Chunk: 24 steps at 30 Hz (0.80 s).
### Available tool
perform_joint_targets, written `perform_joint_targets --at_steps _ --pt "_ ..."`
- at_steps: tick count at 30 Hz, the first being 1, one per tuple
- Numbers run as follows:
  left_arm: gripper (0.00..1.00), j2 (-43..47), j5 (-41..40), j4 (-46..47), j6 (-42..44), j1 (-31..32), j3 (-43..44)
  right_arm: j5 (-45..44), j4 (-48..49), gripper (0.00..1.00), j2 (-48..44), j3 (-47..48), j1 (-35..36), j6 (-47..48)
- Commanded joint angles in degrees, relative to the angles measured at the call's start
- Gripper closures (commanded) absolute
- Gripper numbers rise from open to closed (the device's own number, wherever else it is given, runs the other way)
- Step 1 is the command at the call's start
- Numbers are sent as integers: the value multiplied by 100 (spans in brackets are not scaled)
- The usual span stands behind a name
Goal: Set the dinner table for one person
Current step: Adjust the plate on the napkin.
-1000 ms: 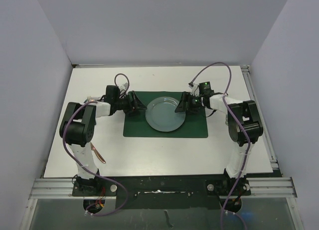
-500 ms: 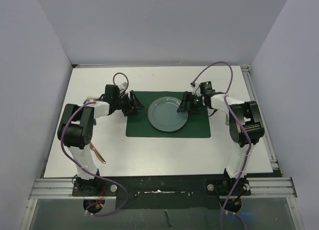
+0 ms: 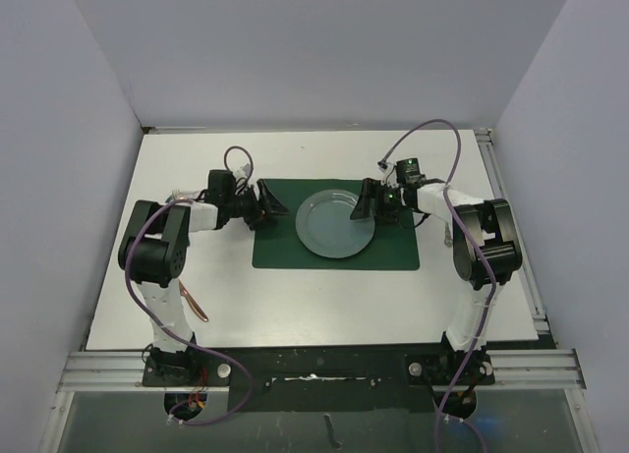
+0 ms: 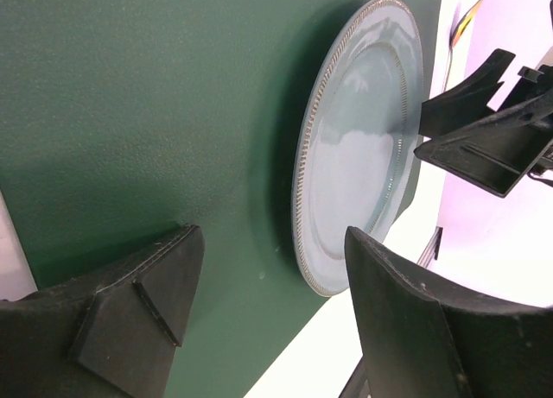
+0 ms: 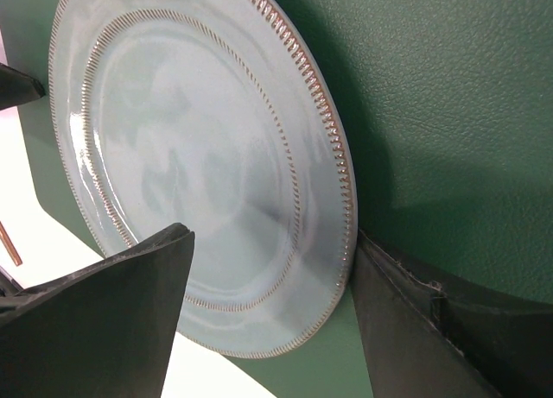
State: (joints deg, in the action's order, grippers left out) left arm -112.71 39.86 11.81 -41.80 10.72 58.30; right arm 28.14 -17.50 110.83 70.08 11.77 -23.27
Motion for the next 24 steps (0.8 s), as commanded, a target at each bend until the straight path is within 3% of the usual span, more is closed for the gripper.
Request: perform_joint_targets --at_steps 1,13,24 --pt "32 -293 -716 -642 437 42 225 -679 -307 27 119 159 -186 234" --pt "32 -533 -2567 -2485 1246 352 870 -1012 -632 27 133 497 -244 297" --pt "33 -204 -2817 -2673 1215 461 882 -1164 -576 27 -295 304 -355 281"
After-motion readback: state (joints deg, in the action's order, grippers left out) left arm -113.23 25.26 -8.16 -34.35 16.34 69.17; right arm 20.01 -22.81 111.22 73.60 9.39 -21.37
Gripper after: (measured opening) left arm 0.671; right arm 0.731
